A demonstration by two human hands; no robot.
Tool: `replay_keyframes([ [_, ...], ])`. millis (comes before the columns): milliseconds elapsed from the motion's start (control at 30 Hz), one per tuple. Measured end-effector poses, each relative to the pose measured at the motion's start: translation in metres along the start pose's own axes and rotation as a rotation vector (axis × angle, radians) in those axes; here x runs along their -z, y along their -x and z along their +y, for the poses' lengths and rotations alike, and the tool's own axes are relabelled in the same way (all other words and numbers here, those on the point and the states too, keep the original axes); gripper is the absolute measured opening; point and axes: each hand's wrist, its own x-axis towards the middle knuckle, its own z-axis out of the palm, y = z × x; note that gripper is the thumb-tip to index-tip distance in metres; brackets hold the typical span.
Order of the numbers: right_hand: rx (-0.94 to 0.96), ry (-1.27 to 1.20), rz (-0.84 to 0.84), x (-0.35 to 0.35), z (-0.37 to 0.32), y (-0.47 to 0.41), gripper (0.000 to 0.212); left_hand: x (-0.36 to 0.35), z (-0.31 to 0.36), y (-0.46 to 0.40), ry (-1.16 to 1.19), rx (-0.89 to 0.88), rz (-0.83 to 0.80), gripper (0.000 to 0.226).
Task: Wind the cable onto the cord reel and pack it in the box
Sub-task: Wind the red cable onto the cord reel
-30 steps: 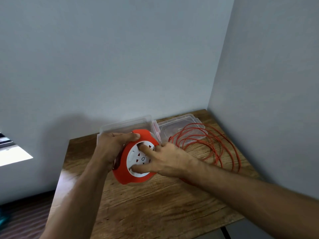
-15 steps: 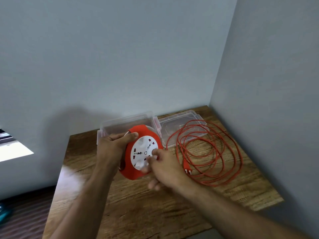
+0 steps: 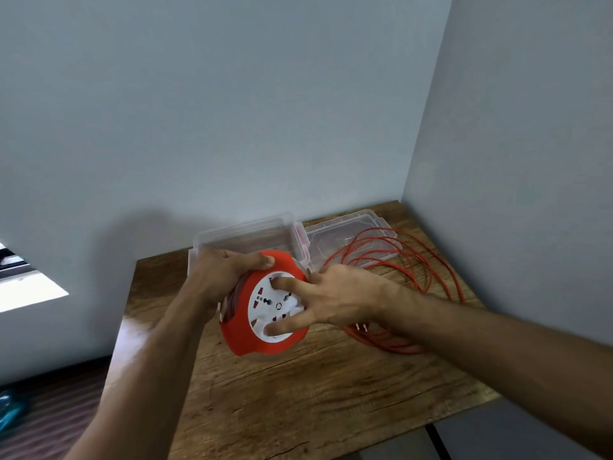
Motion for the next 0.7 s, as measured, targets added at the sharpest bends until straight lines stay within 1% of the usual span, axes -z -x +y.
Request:
replay_keyframes([
  [133,-0.102,-0.022,-0.009,-0.003,-0.014,-0.011,0.063,-0.002,-0.002,-0.002,0.021,-0.018,0.008,0.02],
  [233,-0.17,-0.025,0.018,-0.01,-0.023,-0.018,0.063,0.0,-0.006,0.0,0.085,-0.031,0.029,0.017],
  [267,-0.253,-0.048,0.021,-0.012,-0.027,-0.021,0.062,0.001,-0.008,0.001,0.098,-0.041,0.044,0.015],
  [300,-0.395,-0.105,0.042,-0.013,-0.032,-0.025,0.06,0.0,-0.009,0.001,0.113,-0.056,0.067,0.013],
  [367,-0.783,-0.322,0.182,-0.016,-0.045,-0.031,0.06,-0.005,-0.012,0.002,0.154,-0.09,0.126,0.01],
  [400,-0.993,-0.481,0.265,-0.016,-0.055,-0.037,0.062,-0.01,-0.014,0.002,0.168,-0.102,0.159,0.009],
  [433,-1.201,-0.729,0.328,-0.015,-0.065,-0.045,0.063,-0.015,-0.015,0.003,0.166,-0.118,0.183,0.008],
  [467,-1.399,-1.074,0.392,-0.014,-0.073,-0.053,0.062,-0.021,-0.017,0.004,0.154,-0.136,0.194,0.008],
  [500,-1.558,-1.473,0.459,-0.013,-0.078,-0.06,0.058,-0.025,-0.019,0.006,0.13,-0.152,0.195,0.012],
  [533,-1.676,-1.825,0.484,-0.011,-0.079,-0.064,0.052,-0.028,-0.022,0.008,0.114,-0.158,0.2,0.013],
  [567,-1.733,-2.054,0.471,-0.008,-0.078,-0.065,0.045,-0.029,-0.026,0.009,0.116,-0.153,0.207,0.01],
  [600,-1.728,-2.147,0.416,-0.005,-0.076,-0.063,0.039,-0.029,-0.029,0.009,0.131,-0.138,0.215,0.009],
  [633,-1.68,-2.134,0.352,-0.005,-0.074,-0.058,0.035,-0.028,-0.032,0.009,0.148,-0.116,0.218,0.01],
  [667,-1.618,-2.057,0.308,-0.004,-0.071,-0.053,0.033,-0.026,-0.034,0.009,0.168,-0.092,0.213,0.014],
  [700,-1.568,-1.905,0.271,-0.004,-0.068,-0.046,0.034,-0.025,-0.035,0.01,0.19,-0.071,0.203,0.022],
])
